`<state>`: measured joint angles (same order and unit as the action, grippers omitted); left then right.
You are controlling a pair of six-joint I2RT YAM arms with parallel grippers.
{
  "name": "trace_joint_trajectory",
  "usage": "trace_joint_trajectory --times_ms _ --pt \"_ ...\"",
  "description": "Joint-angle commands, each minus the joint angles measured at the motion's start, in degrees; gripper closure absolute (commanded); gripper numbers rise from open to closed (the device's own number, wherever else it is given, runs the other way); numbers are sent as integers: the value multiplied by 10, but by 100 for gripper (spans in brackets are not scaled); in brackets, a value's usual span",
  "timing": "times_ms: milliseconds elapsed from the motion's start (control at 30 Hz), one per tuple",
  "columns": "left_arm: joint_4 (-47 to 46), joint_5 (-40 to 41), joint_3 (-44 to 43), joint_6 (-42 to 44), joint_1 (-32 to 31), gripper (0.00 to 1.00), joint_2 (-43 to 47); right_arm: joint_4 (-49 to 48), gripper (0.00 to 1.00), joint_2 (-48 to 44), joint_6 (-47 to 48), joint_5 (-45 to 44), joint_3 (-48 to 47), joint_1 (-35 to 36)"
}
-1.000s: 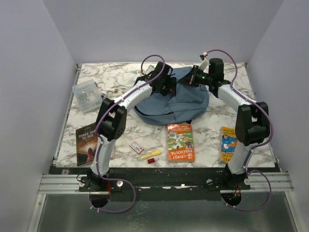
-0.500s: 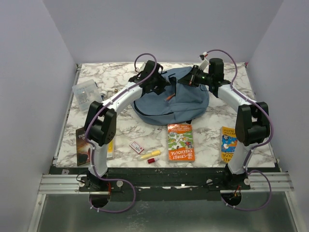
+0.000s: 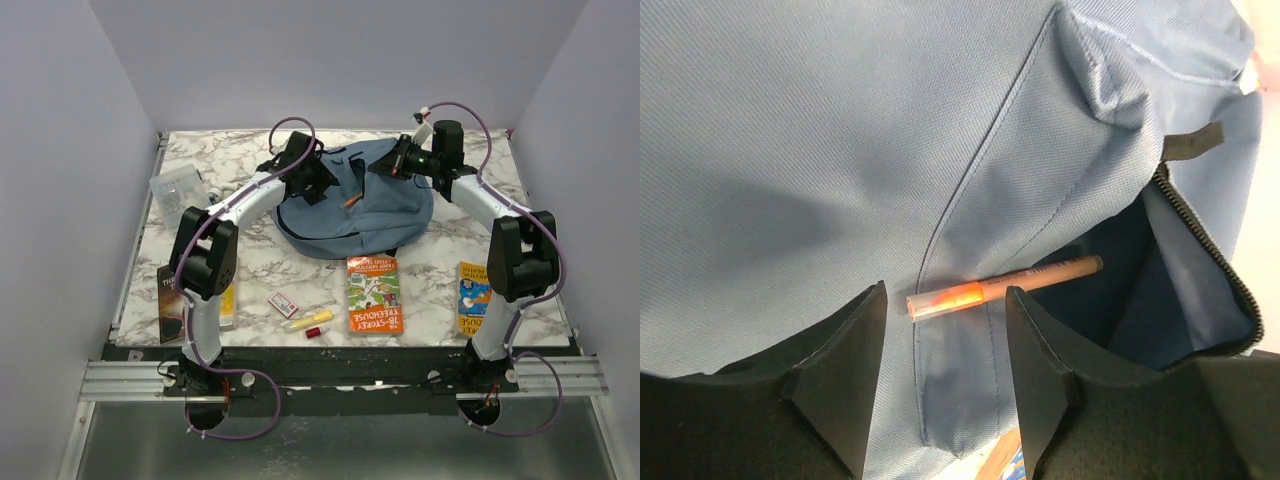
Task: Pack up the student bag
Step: Place the stationery in the student bag.
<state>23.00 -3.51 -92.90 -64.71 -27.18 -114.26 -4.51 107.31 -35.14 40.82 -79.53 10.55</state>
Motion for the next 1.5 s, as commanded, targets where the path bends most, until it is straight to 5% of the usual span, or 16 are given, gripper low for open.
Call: trace_joint_trajectory --times_ms 0,367,500,700,1067,1200,1467 --pt "0 -63 -8 -8 -1 47 -31 -33 99 -28 -9 25 1 4" --pt "-58 -143 11 -42 -13 44 -49 -33 99 -26 -10 25 1 4" --pt "-97 -171 15 -54 -15 56 -52 -38 99 -26 -15 29 3 4" --pt "-105 -172 -46 -40 -16 72 -75 -41 99 -29 -16 31 5 4" --pt "-106 -263 -224 -52 -33 75 -177 -49 99 -29 -22 33 8 5" --pt "-105 -251 -144 -33 -21 68 -124 -47 99 -31 -21 30 9 5" --pt "-57 -222 -49 57 0 36 -16 -45 99 -33 -22 11 13 5"
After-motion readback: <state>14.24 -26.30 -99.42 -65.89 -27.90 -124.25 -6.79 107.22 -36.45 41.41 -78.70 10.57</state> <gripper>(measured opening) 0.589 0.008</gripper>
